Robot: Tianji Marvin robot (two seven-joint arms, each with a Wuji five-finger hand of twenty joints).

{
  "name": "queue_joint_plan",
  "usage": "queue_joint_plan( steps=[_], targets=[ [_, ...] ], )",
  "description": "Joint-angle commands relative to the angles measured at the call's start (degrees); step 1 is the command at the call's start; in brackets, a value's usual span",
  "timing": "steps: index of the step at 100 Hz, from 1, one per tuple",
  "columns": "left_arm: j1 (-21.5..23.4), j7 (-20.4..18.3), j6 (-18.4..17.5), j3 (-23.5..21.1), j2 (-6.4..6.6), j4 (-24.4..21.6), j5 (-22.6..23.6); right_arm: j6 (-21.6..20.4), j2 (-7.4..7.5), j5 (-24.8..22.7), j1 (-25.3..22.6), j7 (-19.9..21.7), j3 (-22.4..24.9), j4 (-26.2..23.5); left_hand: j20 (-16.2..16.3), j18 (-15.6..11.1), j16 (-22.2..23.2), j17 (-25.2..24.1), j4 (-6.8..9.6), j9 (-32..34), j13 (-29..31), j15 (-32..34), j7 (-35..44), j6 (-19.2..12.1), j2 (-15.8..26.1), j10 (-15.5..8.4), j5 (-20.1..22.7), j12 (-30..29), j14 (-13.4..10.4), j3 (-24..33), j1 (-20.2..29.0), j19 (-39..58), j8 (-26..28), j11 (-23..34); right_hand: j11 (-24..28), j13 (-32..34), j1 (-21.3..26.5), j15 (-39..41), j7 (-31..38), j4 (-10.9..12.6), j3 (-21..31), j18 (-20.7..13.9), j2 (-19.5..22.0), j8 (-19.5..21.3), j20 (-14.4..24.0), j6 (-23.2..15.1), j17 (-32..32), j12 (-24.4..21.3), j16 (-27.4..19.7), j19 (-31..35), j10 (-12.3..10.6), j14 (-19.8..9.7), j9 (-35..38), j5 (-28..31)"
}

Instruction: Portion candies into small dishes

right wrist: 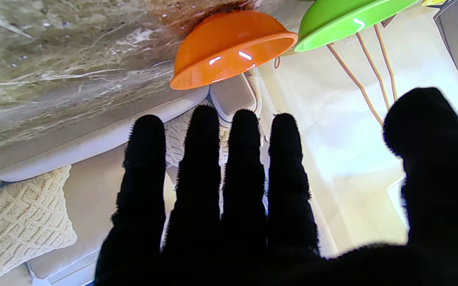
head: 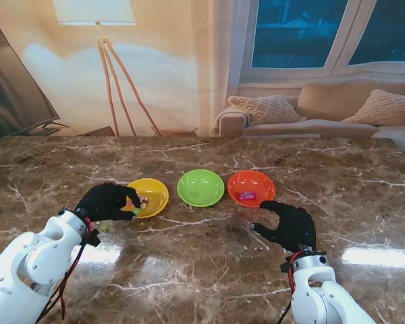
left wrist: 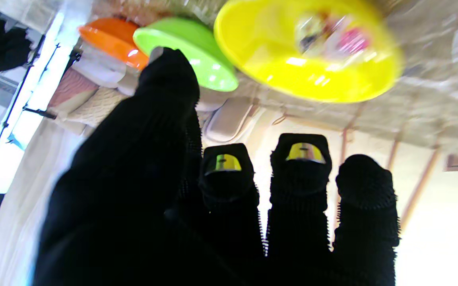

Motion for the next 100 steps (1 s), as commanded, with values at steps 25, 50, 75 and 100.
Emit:
queue_joint_plan(
  steps=[25,50,75,100],
  targets=[
    [-16.7,0.4,6.6,13.1,-2.01,8.1,-4.7,-0.2,-0.28,0.9,-0.1,0.5,1.1,0.7,0.2,2.6,-0.3,-0.8,1.78,1.7,-0.5,0.1,4.2,-2.1,4.8,-3.5,2.8,0.9,0.4,-0.4,1.4,2.1,3.9,1.9,0.1,0.2,0.1,0.4,0.2,0.7,0.8,0.2,0.4,-0.3,1.4,-0.6,-0.1,1.0,1.2,1.4,0.0,0.8,0.5,0.6],
    [-26.7,1.5,11.5,24.5,-3.95,15.5,-9.5,-0.5,-0.35,1.2,-0.3,0.4,2.0,0.9,0.2,2.4,-0.5,-0.7,1.93,1.6,-0.4,-0.1,3.7,-1.8,5.0,-3.9,2.8,0.7,0.0,-1.3,1.5,2.2,4.0,1.8,0.1,0.2,0.2,0.5,0.2,0.7,0.8,0.2,0.3,-0.3,1.4,-0.6,-0.1,1.0,1.2,1.4,0.0,0.8,0.5,0.5],
    [-34.5,4.2,12.7,33.7,-6.8,24.7,-14.2,-0.6,-0.47,1.5,-0.8,-0.1,2.7,1.1,-0.1,2.0,-0.8,-0.2,2.46,1.6,-0.2,-0.1,3.5,-1.3,5.1,-4.2,2.8,0.4,-0.5,-1.8,1.6,2.2,4.1,2.0,0.1,0.2,0.2,0.5,0.2,0.6,0.9,0.3,0.3,-0.3,1.4,-0.5,-0.1,1.0,1.2,1.4,0.0,0.8,0.5,0.4],
    [-39.8,6.4,12.8,39.4,-9.47,32.4,-16.9,-1.0,-0.51,1.6,-0.9,-0.3,3.1,1.3,-0.2,1.8,-0.9,-0.1,2.65,1.6,-0.1,0.0,3.1,-0.9,4.8,-4.3,2.9,0.2,-0.6,-2.1,1.9,2.3,3.8,2.0,0.1,0.2,0.3,0.5,0.2,0.6,0.9,0.3,0.2,-0.3,1.4,-0.5,-0.2,1.0,1.2,1.4,0.0,0.8,0.5,0.5]
  ],
)
